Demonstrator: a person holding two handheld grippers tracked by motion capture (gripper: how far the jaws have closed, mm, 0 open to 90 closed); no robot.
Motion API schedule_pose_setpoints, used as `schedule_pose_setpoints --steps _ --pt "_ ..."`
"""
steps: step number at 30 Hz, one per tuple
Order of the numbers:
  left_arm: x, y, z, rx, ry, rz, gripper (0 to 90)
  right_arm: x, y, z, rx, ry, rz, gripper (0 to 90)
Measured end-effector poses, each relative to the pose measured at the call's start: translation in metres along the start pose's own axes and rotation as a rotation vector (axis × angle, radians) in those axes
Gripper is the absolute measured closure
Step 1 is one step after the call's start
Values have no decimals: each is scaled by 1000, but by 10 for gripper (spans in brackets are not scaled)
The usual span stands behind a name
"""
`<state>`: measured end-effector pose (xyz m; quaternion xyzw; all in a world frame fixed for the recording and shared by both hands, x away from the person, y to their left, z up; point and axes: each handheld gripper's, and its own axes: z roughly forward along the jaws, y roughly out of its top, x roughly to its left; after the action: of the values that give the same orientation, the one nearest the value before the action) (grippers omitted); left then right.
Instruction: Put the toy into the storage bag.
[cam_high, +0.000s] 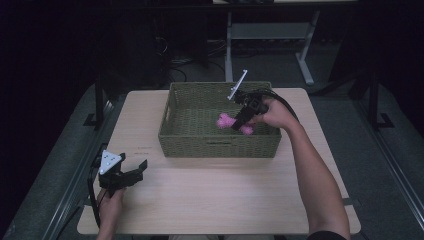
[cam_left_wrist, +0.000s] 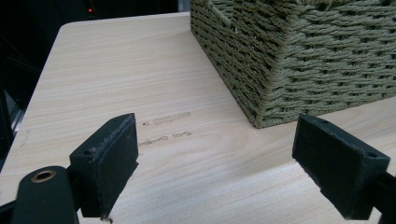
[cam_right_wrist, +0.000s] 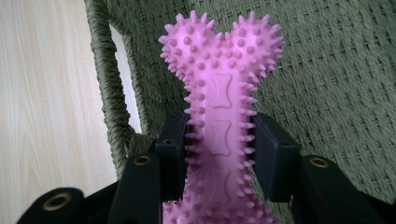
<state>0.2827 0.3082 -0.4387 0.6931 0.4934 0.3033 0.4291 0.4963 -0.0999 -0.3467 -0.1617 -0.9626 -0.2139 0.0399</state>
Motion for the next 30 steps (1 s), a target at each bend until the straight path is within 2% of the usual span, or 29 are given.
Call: schedule_pose_setpoints --steps 15,30 --pt "-2 0 1 0 -6 4 139 -3 1 13 23 10 7 577" --pt "-2 1 0 -1 -4 4 139 -7 -5 30 40 29 41 574"
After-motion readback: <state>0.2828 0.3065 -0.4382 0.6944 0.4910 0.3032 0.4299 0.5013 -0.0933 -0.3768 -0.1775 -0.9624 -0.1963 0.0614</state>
